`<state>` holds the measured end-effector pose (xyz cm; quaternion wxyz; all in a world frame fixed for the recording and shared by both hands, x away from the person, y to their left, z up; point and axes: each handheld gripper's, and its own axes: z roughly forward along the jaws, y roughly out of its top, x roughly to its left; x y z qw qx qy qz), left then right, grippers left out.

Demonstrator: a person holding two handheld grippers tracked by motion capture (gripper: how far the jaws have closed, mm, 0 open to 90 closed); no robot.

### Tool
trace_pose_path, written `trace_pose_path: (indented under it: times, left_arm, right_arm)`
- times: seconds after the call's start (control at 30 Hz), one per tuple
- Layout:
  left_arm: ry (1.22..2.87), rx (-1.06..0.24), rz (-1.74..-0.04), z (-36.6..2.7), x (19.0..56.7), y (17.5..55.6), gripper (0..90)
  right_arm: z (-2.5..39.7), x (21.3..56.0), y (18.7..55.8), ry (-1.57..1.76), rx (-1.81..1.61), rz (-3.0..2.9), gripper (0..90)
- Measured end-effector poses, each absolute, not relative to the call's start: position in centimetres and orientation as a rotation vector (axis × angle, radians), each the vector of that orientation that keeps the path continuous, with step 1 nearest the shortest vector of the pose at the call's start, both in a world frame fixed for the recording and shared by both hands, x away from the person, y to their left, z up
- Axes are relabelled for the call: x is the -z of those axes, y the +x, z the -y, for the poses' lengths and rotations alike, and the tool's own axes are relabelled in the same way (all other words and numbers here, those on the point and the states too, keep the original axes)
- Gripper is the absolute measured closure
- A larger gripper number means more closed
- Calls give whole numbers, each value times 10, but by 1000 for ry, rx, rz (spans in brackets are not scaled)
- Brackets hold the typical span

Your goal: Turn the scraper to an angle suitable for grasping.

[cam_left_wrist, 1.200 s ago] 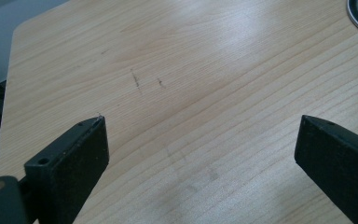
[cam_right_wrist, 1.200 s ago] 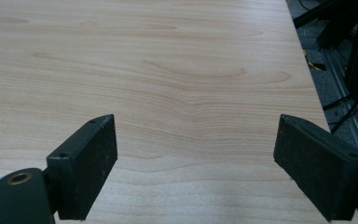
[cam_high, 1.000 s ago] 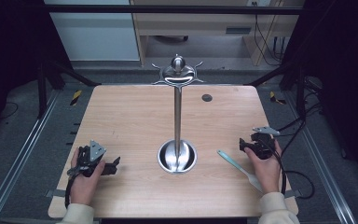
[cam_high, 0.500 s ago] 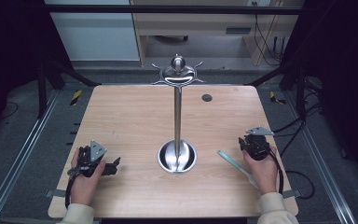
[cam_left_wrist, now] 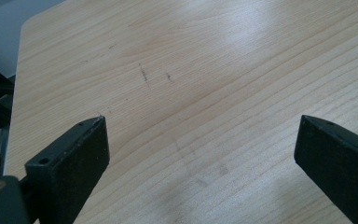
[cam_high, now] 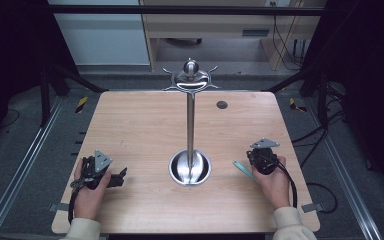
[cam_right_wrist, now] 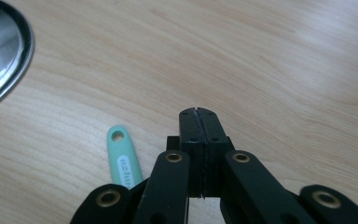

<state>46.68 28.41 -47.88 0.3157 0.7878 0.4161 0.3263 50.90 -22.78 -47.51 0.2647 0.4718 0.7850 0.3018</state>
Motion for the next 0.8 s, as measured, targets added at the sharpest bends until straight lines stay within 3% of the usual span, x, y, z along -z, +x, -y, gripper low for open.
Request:
trace_pose_path:
  times: [0.8]
  left_arm:
    - [2081,-864,-1088,-283,479,467,29]
  right_arm:
    - [218,487,509,1216,-751,-2301,900]
